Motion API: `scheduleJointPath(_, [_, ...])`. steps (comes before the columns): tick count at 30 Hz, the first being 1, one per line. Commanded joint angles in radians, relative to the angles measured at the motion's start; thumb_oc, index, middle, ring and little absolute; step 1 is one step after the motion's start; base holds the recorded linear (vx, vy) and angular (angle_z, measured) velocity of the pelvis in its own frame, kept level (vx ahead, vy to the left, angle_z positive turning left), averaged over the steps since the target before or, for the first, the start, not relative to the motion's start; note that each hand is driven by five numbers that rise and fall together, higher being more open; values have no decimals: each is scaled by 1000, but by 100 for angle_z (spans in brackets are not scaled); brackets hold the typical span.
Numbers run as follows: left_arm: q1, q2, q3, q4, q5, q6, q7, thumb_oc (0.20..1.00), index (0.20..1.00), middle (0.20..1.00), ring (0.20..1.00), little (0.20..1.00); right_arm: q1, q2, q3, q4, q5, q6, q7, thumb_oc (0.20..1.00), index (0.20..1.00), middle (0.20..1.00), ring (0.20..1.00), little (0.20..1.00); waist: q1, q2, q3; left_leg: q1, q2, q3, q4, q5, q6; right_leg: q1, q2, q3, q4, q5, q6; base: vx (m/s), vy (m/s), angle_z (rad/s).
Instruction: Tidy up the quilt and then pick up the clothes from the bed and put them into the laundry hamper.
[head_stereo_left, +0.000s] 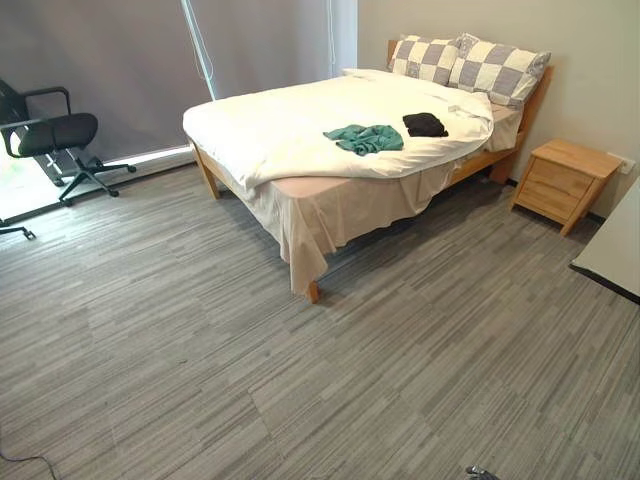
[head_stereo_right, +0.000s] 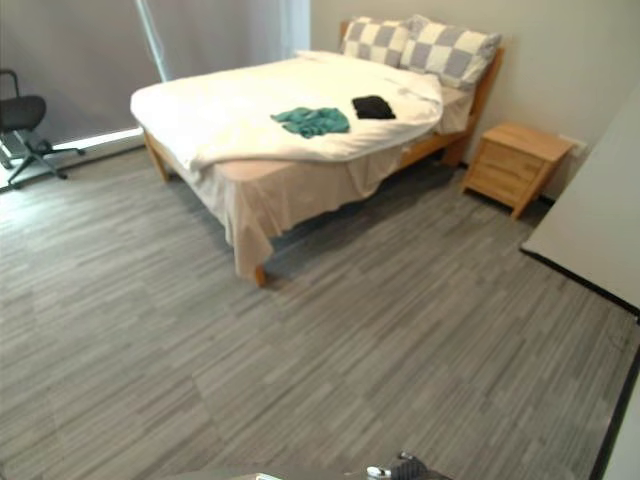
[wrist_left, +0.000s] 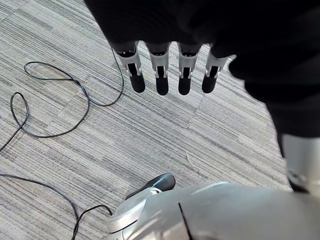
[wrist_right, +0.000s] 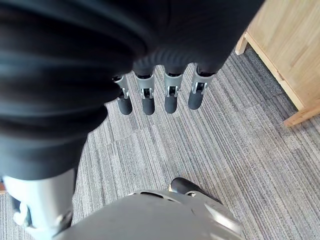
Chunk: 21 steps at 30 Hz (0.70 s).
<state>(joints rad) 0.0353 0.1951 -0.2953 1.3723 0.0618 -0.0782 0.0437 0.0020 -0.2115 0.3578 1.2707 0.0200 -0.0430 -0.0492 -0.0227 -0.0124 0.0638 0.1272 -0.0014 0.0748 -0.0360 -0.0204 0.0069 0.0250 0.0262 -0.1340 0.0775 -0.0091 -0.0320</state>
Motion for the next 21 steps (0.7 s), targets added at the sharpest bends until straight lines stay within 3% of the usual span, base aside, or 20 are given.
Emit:
scheduleJointPath(1, [-77, -59, -13, 21, 26, -6, 1, 1000, 1000, 1000, 1000, 1000, -33, 55, 24, 32, 1, -5, 8, 1000, 1000, 1000, 1000, 1000, -4, -30, 55, 36, 12, 52, -51, 4, -46, 118, -103, 42, -165, 32, 160, 0, 0, 0])
scheduleJointPath(16, [-112, -54, -47, -18, 53, -18, 35, 1000, 1000, 1000, 1000, 1000, -68, 41, 32, 28, -31, 3, 2, 1000, 1000, 1000, 1000, 1000, 6, -27, 86, 27, -4, 42, -51, -9, -28, 103, -115, 48, -150, 27, 168, 37, 38, -5])
scheduleJointPath(19, [-124, -53, -44, -19, 44, -18, 34, 1000, 1000, 1000, 1000, 1000, -81, 42, 38, 29, -40, 5, 5, 1000, 1000, 1000, 1000, 1000, 16, -28, 93, 20, -5, 42, -51, -12, -18, 73, -123, 33, -83, 5, 172, 55, 57, 3])
scheduleJointPath(21, [-137, -47, -40, -21, 37, -14, 32, 1000, 1000, 1000, 1000, 1000, -92, 41, 27, 28, -34, 6, 8, 1000, 1000, 1000, 1000, 1000, 22, -25, 103, 23, -7, 38, -51, -22, -4, 19, -121, 27, 42, -15, 185, 76, 79, 1])
